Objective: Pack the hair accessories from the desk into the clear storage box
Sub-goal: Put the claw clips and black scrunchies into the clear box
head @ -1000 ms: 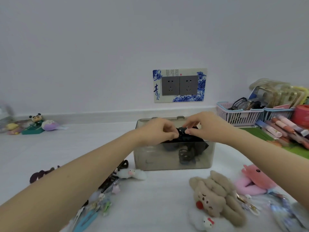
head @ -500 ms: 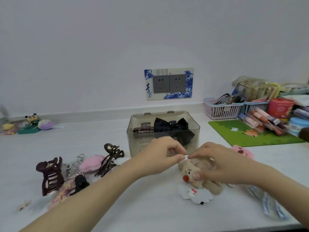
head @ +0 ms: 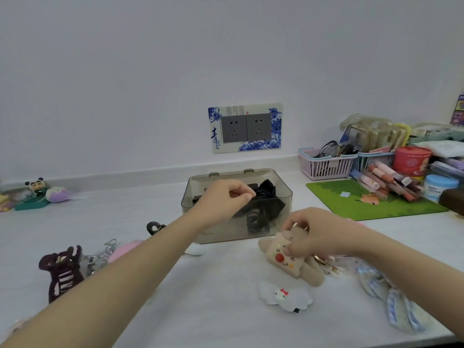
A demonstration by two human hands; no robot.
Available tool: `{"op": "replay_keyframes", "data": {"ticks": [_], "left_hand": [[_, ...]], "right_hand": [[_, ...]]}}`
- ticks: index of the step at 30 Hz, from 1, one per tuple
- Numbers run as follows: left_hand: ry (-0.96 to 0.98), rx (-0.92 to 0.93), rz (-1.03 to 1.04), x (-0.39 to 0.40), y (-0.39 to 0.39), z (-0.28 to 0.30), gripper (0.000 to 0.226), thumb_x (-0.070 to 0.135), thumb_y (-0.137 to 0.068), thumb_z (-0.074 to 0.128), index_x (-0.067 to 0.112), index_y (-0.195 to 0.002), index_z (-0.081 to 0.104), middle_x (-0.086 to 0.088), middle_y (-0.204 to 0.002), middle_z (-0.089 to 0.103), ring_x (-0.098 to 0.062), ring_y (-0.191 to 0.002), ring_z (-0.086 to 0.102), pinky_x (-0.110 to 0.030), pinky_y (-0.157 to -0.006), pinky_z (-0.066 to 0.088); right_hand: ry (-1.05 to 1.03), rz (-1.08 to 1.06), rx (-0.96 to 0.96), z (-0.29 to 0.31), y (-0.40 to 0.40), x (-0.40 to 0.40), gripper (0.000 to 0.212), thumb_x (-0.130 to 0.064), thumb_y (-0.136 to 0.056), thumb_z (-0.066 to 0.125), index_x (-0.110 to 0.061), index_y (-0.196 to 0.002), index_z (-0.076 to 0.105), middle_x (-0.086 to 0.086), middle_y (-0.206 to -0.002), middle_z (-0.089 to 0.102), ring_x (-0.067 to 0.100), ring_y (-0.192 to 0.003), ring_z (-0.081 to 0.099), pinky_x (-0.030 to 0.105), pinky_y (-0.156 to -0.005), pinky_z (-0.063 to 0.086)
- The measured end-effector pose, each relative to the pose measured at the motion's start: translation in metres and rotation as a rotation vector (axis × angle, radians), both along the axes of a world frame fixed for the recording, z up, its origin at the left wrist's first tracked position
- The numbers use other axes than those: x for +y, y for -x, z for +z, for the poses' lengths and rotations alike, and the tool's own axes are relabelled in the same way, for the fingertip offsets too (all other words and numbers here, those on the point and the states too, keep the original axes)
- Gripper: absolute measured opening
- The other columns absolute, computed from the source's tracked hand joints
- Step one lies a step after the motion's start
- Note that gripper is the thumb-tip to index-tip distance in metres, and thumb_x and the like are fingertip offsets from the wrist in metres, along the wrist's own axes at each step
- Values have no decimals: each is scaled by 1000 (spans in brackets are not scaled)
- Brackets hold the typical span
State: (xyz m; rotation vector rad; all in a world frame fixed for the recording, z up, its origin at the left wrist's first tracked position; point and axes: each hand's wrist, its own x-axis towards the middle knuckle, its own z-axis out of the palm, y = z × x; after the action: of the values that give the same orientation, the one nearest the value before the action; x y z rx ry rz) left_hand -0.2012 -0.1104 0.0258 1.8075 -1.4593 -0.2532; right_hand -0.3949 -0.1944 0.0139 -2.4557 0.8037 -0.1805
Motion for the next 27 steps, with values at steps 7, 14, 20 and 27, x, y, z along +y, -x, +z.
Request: {"op": "replay_keyframes", "data": {"ticks": [7,14,20,27], "left_hand": [[14,62,26,-16,-12,9,12,18,-90,57,22,-88,69,14,-76,63,-7,-77,58,-8,-60,42],[-86,245,148,-46,-41,17,19,23,-91,54,18,-109,60,0,-100,65,-6,-77,63,-22,-65,47],[-344,227,3,-61,-73,17,42,8,-87,57,15,-128,51,1,-103,62,-16,-93,62,-22,-71,55],[-621,126,-128,-81,-85,16,19,11,-89,60,8,-108,64,-9,-95,68,-15,-76,68,-20,-66,58]], "right_hand": [[-176,51,-347,57,-7,-27,29,-17,-74,74,-27,-100,66,6,-97,73,28,-91,70,41,-84,56],[-33,62,-369,79,-66,-68,49,-20,-74,75,-27,-118,54,-4,-102,64,15,-87,61,24,-77,49],[128,195,85,57,-121,-104,57,-23,-70,75,-26,-121,49,-7,-112,55,14,-98,56,23,-81,46],[-82,298,232,56,-140,-115,49,-9,-76,73,-15,-120,54,0,-112,60,14,-94,60,32,-89,51]]}}
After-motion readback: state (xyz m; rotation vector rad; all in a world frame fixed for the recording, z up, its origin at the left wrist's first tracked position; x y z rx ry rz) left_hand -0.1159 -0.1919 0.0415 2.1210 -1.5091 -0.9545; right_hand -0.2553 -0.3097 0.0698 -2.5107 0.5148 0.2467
